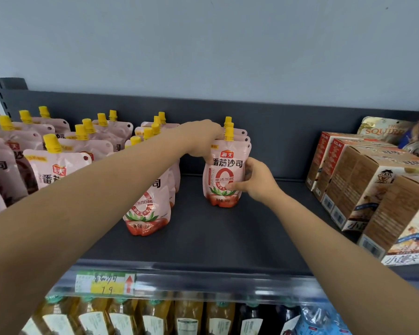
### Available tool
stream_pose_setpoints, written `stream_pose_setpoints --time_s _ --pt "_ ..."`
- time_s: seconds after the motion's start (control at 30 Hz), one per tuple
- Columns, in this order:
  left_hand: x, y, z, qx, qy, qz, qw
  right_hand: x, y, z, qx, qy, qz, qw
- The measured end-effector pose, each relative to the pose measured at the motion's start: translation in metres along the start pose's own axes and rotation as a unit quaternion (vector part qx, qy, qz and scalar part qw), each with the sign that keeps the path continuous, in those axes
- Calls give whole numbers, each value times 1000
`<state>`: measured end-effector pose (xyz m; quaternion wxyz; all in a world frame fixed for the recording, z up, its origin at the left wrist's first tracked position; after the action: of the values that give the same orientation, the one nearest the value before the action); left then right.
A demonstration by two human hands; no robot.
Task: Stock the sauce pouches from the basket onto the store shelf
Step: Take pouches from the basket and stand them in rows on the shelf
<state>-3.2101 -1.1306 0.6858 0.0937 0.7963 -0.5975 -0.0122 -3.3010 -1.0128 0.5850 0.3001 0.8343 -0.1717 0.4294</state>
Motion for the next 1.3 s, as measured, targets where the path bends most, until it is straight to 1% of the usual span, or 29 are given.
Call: stream_pose_setpoints --time_s 0.1,0.23,0.33,0.47,0.6,0.73,0.87,1.0,1.17,1.23,1.3 --pt "2 -2 2 -5 5 -12 1000 -3 -3 4 -24 2 0 1000" --pt "-2 -11 -1 -18 21 -27 999 -1 -12 1 -36 -7 7 999" --pt "-9 -25 -10 -58 38 -51 996 0 -26 -11 -58 -68 21 996" --pt "-32 -58 -24 -126 35 -66 989 11 -61 -42 -126 -170 17 977" --pt "-76 -105 -28 -174 14 -40 984 36 -118 -74 -166 -241 -24 956" --pt "-133 -164 -3 -188 -45 26 981 48 -195 -90 -182 -275 -54 942" --pt "-185 -214 56 -111 -86 90 986 27 -272 -83 -162 -272 -32 948" --pt "-221 -242 128 -12 -90 102 991 -22 -327 -62 -119 -265 41 956" --pt "-241 -261 223 120 -47 131 983 -97 -377 -35 -62 -232 153 959" --pt "-245 -266 260 163 -26 149 975 -130 -394 -23 -38 -217 214 952" --pt "-246 -269 292 204 -13 142 969 -161 -409 -10 -26 -193 272 942"
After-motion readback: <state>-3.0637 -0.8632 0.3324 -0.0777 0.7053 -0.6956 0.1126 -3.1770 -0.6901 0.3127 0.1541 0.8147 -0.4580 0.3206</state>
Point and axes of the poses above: each hand's wrist, its own y-axis towards the middle knuckle, its own z-axis out of the palm, x = y × z, the point moved 4 cm from there along y, towards the middle knuckle, and after that the axes turned 5 degrees about -z, right-handed, at the moved point
